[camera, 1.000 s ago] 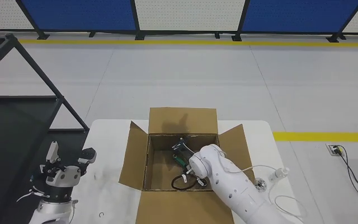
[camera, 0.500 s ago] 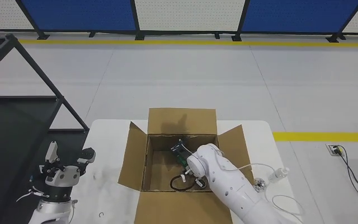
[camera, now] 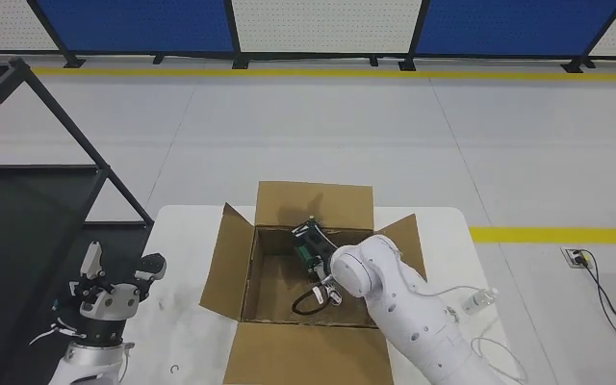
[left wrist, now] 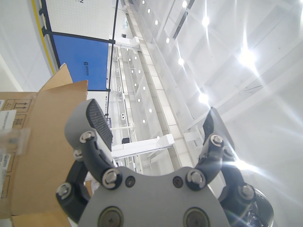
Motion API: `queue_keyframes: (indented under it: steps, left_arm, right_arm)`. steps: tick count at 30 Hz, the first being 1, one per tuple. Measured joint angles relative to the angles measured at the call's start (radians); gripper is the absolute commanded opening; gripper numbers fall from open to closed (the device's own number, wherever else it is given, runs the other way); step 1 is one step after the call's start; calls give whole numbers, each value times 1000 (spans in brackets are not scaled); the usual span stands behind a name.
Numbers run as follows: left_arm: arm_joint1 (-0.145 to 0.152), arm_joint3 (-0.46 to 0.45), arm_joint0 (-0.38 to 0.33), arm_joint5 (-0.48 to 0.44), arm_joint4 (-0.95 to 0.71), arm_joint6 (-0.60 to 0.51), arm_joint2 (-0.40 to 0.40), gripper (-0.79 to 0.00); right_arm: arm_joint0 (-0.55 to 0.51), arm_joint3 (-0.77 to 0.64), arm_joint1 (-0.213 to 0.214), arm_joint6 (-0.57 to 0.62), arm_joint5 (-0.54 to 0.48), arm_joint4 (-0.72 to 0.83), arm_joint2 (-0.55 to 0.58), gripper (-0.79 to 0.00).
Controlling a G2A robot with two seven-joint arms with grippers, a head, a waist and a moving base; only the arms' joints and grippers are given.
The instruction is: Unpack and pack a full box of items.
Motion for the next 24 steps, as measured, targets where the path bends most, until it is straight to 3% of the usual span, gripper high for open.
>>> queue_keyframes:
  steps: [5, 11, 24]
  left_arm:
    - [-1, 0, -5, 0, 5, -2, 10, 0]
    - [-1, 1, -13, 3, 13, -6, 28, 0]
    - [-2, 12, -34, 11, 22, -13, 59, 0]
  right_arm:
    - [-185, -347, 52, 27, -51, 9, 155, -785]
    - [-346, -657, 77, -42, -47, 66, 278, -785]
    - [-574, -1077, 104, -155, 81, 105, 502, -785]
